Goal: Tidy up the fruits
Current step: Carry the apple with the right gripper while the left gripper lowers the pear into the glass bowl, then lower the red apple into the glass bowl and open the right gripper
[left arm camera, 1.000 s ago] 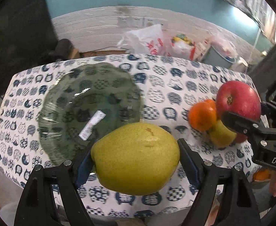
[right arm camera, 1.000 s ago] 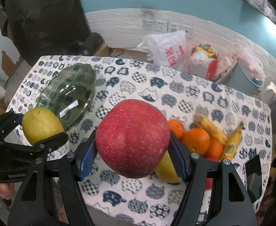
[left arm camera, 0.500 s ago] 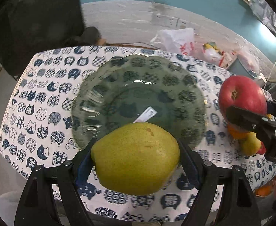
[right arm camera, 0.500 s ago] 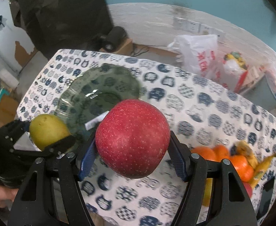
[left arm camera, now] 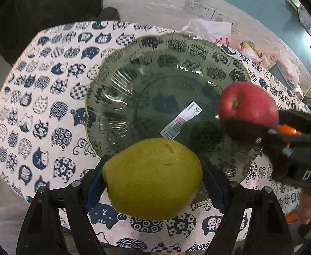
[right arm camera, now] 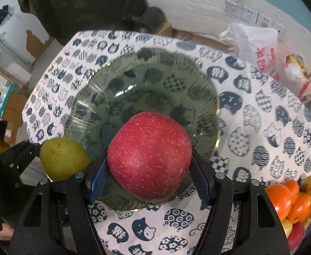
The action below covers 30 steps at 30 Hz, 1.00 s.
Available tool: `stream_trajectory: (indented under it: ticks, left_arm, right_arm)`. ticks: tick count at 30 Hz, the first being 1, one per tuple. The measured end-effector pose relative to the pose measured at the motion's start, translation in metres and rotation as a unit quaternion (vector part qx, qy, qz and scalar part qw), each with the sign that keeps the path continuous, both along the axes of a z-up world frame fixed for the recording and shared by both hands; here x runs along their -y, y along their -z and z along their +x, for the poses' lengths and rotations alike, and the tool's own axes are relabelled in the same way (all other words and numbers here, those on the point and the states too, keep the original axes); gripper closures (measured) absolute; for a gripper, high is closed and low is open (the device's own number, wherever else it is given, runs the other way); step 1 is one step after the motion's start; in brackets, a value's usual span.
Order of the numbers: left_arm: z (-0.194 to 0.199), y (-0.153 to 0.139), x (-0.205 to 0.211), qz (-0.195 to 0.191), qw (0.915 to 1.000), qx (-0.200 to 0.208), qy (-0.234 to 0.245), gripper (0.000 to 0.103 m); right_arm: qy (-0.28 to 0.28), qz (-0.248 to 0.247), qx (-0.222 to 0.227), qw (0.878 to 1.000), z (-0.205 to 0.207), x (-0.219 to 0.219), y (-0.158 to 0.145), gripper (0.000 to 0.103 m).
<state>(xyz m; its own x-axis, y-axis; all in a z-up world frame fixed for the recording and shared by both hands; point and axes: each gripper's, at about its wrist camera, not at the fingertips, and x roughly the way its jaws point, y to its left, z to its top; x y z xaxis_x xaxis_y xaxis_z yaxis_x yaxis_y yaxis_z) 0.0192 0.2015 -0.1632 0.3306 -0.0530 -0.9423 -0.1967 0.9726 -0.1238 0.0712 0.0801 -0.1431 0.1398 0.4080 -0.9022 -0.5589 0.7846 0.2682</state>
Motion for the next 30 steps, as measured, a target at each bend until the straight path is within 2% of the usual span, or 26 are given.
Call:
stream_trajectory:
  ticks: [3, 4, 5, 7, 9, 11, 12, 16, 27, 30]
  left_arm:
    - [0.002, 0.001, -0.002, -0.012, 0.9999, -0.001, -0.003, 0.022]
    - [0.002, 0.0, -0.003, -0.014, 0.9999, 0.002, -0.003, 0.028]
    - [0.003, -0.001, -0.002, -0.011, 0.9999, 0.002, 0.0, 0.03]
    - [0.004, -0.003, -0.002, -0.009, 0.9999, 0.003, 0.003, 0.03]
    - [0.004, -0.003, 0.0, -0.008, 1.0, 0.0, 0.005, 0.029]
    - [0.004, -0.002, 0.001, -0.003, 1.0, -0.004, 0.006, 0.026]
    - [0.004, -0.001, 0.001, -0.001, 1.0, -0.005, 0.005, 0.026]
    - [0.001, 0.003, -0.001, 0.002, 1.0, -0.005, 0.006, 0.024]
    - [-0.004, 0.002, 0.002, 0.027, 0.9996, -0.009, 0.008, 0.02]
    - [-0.006, 0.005, -0.001, 0.024, 0.9995, -0.019, 0.0, 0.018]
  right_arm:
    - [-0.008, -0.003, -0.012, 1.0, 0.0, -0.005, 0.009, 0.033]
    - [-0.01, -0.006, -0.015, 1.0, 0.0, -0.006, 0.012, 0.033]
    - [-0.012, -0.008, -0.017, 1.0, 0.0, -0.007, 0.014, 0.033]
    - [-0.009, -0.001, -0.033, 0.999, 0.003, -0.008, 0.02, 0.033]
    - [-0.006, 0.0, -0.048, 0.999, 0.006, -0.008, 0.025, 0.033]
    - [-0.023, -0.01, -0.025, 0.999, 0.003, -0.014, 0.02, 0.033]
    - [-0.02, -0.012, -0.032, 0.999, 0.004, -0.014, 0.02, 0.033]
    - [-0.01, 0.007, -0.046, 0.999, 0.007, -0.011, 0.019, 0.037]
    - [-0.029, 0.023, -0.056, 0.998, -0.001, -0.006, 0.016, 0.036]
    - [-0.035, 0.017, -0.05, 0.998, -0.002, -0.006, 0.015, 0.036]
